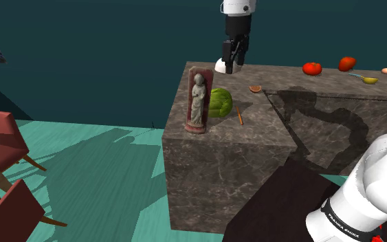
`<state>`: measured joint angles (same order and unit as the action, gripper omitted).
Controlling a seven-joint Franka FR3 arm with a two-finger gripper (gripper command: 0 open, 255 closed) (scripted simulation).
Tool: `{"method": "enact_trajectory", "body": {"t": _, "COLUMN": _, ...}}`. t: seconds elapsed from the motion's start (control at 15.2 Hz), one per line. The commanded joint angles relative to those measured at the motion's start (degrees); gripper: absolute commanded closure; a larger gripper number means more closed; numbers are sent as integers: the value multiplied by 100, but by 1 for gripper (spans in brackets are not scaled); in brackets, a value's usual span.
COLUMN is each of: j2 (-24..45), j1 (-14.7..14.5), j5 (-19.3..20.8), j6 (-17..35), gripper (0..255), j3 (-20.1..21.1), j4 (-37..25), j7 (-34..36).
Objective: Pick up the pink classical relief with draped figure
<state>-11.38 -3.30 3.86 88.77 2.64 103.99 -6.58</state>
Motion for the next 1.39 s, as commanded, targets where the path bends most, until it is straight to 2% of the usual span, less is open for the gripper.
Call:
{"method": "enact_trajectory", "body": {"t": 0.0, "j2": 471, "j1": -31, "j5": 5, "j6": -53, "gripper": 0, "j3": 32, "j4": -477, "j7": -67}}
{"method": "enact_trajectory", "body": {"t": 0.33, "j2": 1768, "j1": -134, "j5": 53, "j6": -382, "gripper": 0, "j3": 143, "j4": -1983, "j7": -189}}
{"method": "enact_trajectory", "body": {"t": 0.59, "j2": 2975, "j1": -265, "j5": 139, "j6": -877, "gripper": 0, "j3": 227, "j4": -3588, "j7": -290}}
{"method": "enact_trajectory", "body": {"t": 0.66, "j2": 3052, "j1": -276, "j5": 144, "j6": -915, "gripper": 0, "j3": 229, "j4": -3697, "j7": -297}}
{"method": "enact_trajectory", "body": {"t": 1.12, "j2": 2836, "j1": -245, "j5": 122, "j6": -219, "gripper": 0, "j3": 227, "j4": -2785, "j7": -262}}
{"method": "enact_trajectory", "body": {"t": 1.25, "j2": 2835, "j1": -245, "j5": 121, "j6": -218, "gripper": 0, "j3": 227, "j4": -2784, "j7": -262}}
{"method": "enact_trajectory", "body": {"t": 1.32, "j2": 2833, "j1": -243, "j5": 121, "j6": -216, "gripper": 255, "j3": 226, "j4": -2779, "j7": -264}}
